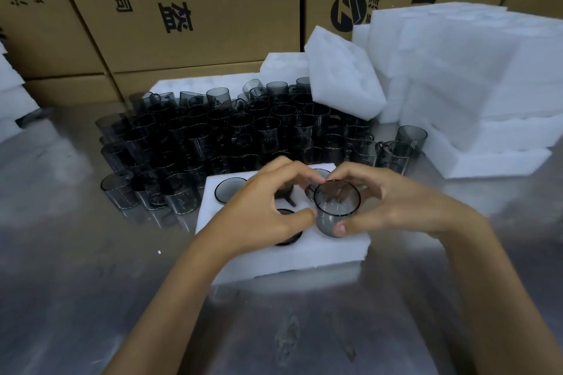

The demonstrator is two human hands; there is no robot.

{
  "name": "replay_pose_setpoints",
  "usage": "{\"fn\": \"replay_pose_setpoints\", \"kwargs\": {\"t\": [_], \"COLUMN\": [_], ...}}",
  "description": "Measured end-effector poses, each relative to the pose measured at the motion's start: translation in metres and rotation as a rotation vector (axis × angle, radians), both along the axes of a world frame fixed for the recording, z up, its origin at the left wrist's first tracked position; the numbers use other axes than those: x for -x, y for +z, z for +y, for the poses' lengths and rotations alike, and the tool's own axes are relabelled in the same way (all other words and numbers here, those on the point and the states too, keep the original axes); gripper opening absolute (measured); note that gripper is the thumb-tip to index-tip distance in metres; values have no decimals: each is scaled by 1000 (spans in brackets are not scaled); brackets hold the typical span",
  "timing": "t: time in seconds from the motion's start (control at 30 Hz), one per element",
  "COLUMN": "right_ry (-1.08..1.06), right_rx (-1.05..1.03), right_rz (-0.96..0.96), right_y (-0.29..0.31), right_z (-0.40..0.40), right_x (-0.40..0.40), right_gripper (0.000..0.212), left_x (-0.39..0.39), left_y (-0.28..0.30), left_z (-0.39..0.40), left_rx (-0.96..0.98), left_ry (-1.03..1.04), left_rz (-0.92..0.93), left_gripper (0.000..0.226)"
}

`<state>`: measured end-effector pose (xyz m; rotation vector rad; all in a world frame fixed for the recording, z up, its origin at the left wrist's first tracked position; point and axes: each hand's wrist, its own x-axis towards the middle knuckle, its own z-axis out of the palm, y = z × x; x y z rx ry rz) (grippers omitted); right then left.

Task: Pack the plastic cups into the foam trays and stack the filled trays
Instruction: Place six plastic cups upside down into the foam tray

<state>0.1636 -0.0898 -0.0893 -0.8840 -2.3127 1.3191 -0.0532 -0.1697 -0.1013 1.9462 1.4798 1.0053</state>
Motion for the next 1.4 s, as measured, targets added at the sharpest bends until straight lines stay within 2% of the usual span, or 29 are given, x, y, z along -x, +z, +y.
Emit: {"fn": "replay_pose_setpoints", "kwargs": {"t": [0.13, 0.23, 0.33, 0.4, 0.57, 0.67, 1.03, 1.2, 1.33, 1.4], "right_ry": [19, 12, -4, -32, -84, -133, -164, -219, -169, -161], "right_rx": [12, 5, 29, 36, 22, -29, -157, -222, -189, -193], "right_rz": [-48, -85, 10, 71, 38, 90, 135, 74, 47, 45], "right_y": [-1, -2, -1, -3, -13, -14, -13, -18, -23, -25], "right_z": [-2, 0, 3, 5, 10, 11, 9, 10, 12, 16], "right_x": [1, -1, -6, -8, -1, 4, 8, 14, 11, 8], "right_gripper": [45, 49, 52, 39, 12, 10, 15, 9, 5, 19], "left_x": [6, 3, 1, 2, 1, -2, -14, -16, -10, -6], "left_y": [1, 1, 0, 0, 1, 0, -3, -9, -12, -13], "left_z": [1, 1, 2, 3, 2, 2, 1, 2, 4, 4], "left_rx": [14, 36, 66, 95, 133, 114, 197, 217, 213, 194], "left_ry": [3, -20, -42, -48, -46, -28, -60, -97, -56, -4], "left_rz": [-76, -91, -82, -82, -124, -148, -275, -160, -20, 108], "left_gripper": [17, 17, 20, 21, 17, 17, 57, 61, 53, 52]}}
